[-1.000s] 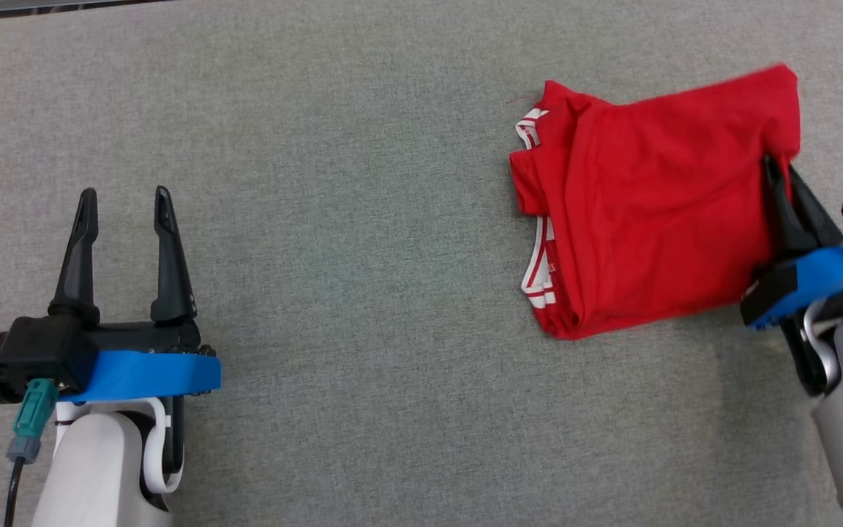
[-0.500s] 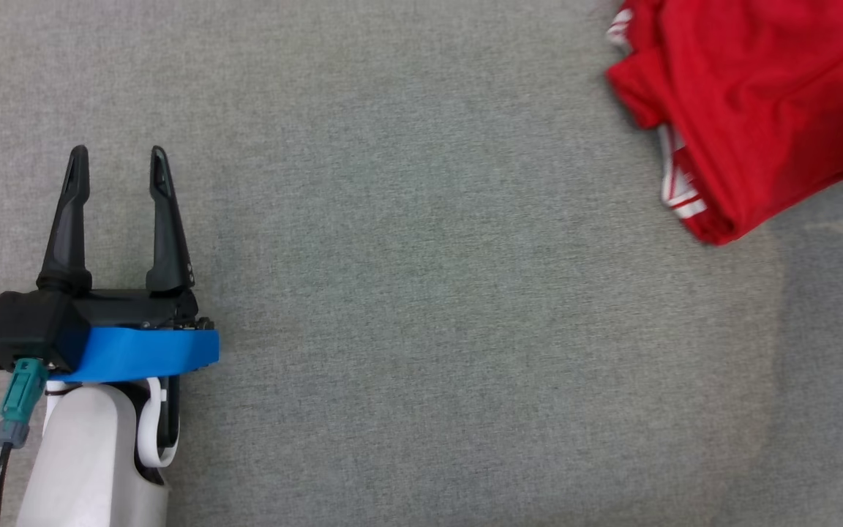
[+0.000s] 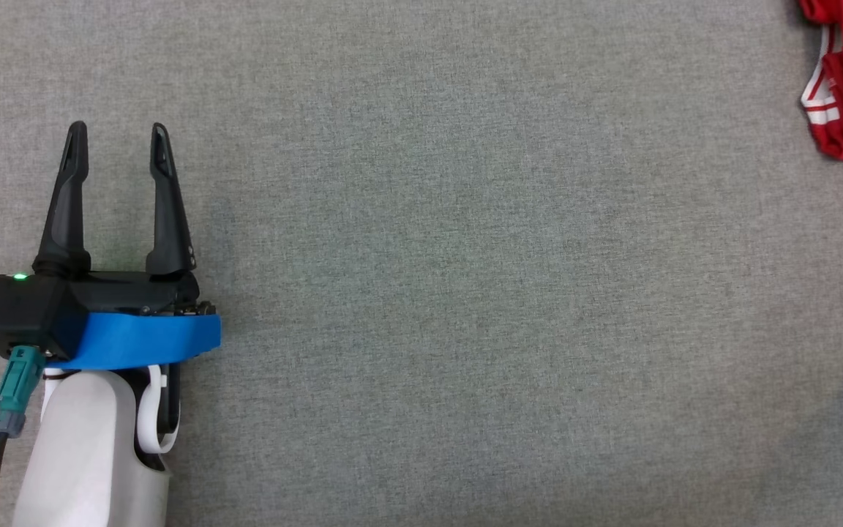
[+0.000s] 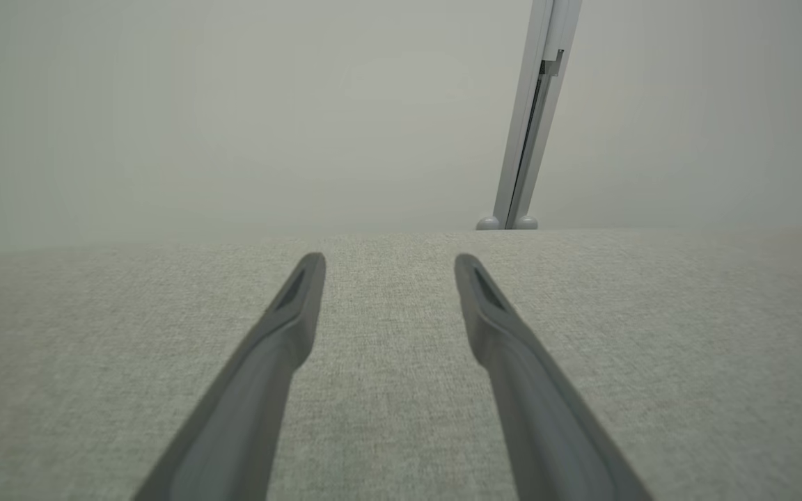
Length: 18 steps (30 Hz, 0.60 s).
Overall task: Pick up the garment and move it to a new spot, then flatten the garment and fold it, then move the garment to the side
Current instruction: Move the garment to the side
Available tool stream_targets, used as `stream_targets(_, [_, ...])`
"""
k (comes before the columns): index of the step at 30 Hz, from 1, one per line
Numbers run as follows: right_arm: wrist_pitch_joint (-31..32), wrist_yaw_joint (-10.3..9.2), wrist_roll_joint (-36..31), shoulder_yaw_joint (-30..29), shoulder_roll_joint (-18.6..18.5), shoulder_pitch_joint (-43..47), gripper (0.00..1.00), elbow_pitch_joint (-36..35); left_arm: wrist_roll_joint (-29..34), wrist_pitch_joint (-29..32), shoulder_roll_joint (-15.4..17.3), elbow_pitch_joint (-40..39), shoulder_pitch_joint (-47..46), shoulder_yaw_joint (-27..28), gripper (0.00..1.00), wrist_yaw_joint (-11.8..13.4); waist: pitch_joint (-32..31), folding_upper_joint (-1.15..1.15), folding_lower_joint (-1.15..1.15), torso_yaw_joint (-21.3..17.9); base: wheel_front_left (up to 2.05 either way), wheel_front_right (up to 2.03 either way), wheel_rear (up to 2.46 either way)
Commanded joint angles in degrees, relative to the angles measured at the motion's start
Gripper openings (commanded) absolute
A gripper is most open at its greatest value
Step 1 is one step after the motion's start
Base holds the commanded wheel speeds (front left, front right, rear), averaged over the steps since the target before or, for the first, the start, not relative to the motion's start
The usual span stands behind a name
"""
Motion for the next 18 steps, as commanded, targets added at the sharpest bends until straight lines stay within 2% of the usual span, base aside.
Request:
stream_targets(1, [-0.02, 0.01, -0.48, -0.37, -0.33, -0.95, 0.00, 0.51, 0.27, -0.25, 0.16, -0.02, -1.04, 0.35, 1.00, 0.06, 0.07, 0.00, 0.00, 0.04, 0.00, 0.00, 0.00])
stream_targets(2, [-0.16, 0.01, -0.77, -0.62, -0.54, -1.29, 0.00, 1.02, 0.28, -0.25, 0.06, 0.03, -1.13, 0.37, 1.00, 0.02, 0.15, 0.00, 0.00, 0.10, 0.00, 0.00, 0.00])
stream_targets(3, [-0.43, 0.01, -1.09, -0.78, -0.59, -1.53, 0.29, 1.37, 0.30, -0.25, -0.03, 0.09, -1.22, 0.36, 1.00, -0.03, 0.21, 0.00, 0.00, 0.15, 0.00, 0.00, 0.00])
stream_targets(4, [-0.63, 0.01, -1.33, -0.89, -0.54, -1.81, 0.71, 1.86, 0.32, -0.25, -0.08, 0.17, -1.26, 0.39, 1.00, -0.10, 0.27, 0.00, 0.00, 0.20, 0.00, 0.00, 0.00])
stream_targets(5, [-0.63, 0.01, -1.63, -0.89, -0.30, -1.99, 1.00, 2.40, 0.34, -0.25, -0.07, 0.25, -1.25, 0.46, 1.00, -0.15, 0.30, 0.00, 0.00, 0.20, 0.00, 0.00, 0.00])
stream_targets(12, [-3.45, 0.01, -3.57, -2.26, 0.34, -3.20, 1.00, 4.58, 0.52, -0.25, -0.42, 0.70, -1.26, 0.73, 1.00, -0.28, -0.17, 0.00, 0.00, 0.29, 0.00, 0.00, 0.00])
stream_targets(18, [-6.60, 0.01, -4.96, -2.19, 2.17, -2.82, 1.00, 5.36, 0.26, -0.25, -0.94, 1.37, 0.56, 1.75, 1.00, -0.27, -3.21, 0.00, 0.00, 0.23, 0.00, 0.00, 0.00])
